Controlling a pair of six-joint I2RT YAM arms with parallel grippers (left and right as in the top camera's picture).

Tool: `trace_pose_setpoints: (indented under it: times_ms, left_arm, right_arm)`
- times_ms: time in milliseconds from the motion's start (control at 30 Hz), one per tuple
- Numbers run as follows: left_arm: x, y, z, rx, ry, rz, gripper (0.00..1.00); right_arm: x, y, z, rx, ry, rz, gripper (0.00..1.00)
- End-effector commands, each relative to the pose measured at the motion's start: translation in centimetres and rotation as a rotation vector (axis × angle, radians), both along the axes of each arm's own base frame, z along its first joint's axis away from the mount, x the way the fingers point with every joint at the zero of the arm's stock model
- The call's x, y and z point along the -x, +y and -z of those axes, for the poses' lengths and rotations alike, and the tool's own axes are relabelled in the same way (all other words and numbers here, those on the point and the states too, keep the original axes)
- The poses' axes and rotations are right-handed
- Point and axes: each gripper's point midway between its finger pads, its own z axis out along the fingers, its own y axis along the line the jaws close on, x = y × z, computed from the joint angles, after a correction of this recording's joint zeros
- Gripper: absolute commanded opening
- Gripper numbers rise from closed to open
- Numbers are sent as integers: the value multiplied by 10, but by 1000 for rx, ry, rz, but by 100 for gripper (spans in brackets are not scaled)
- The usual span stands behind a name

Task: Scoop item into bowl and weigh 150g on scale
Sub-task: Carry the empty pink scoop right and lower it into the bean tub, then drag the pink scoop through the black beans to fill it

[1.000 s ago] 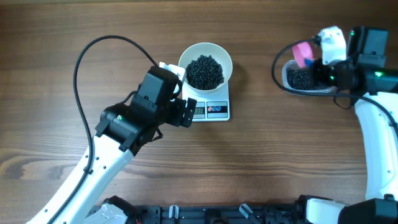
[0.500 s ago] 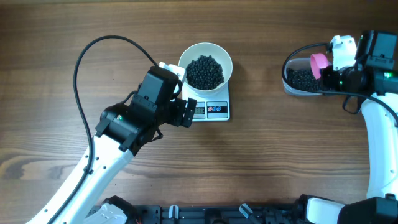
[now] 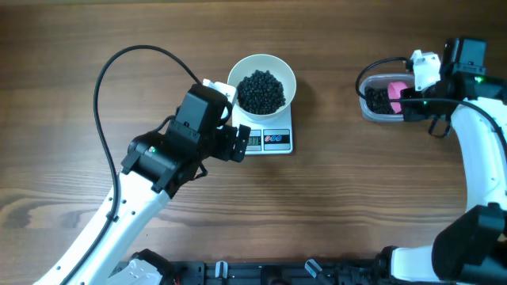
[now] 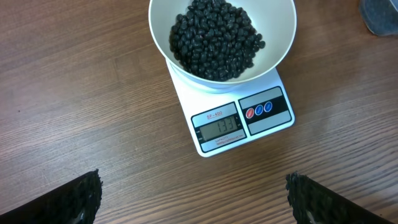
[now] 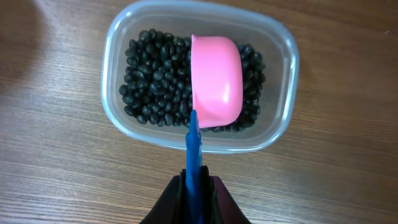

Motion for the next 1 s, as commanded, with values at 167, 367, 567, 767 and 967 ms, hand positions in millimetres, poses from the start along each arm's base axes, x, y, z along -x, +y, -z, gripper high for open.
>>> trace_pose_setpoints:
  times_ms: [167, 367, 567, 767, 967]
  left_arm:
    - [0, 0, 2, -4, 4, 14, 100]
    - [0, 0, 2, -5, 5, 13, 100]
    - [0, 0, 2, -4, 4, 13, 100]
    - [0, 0, 2, -4, 5, 13, 100]
    - [0, 0, 2, -4, 4, 13, 100]
  right_arm:
    - [-8, 20, 20, -135, 27, -38, 4]
    - [-10, 47, 16, -288, 12, -90, 4]
    - [-9, 51, 16, -315, 16, -95, 4]
    - [-8, 50, 12, -374, 3, -82, 4]
    - [-6, 38, 5, -467, -25, -38, 4]
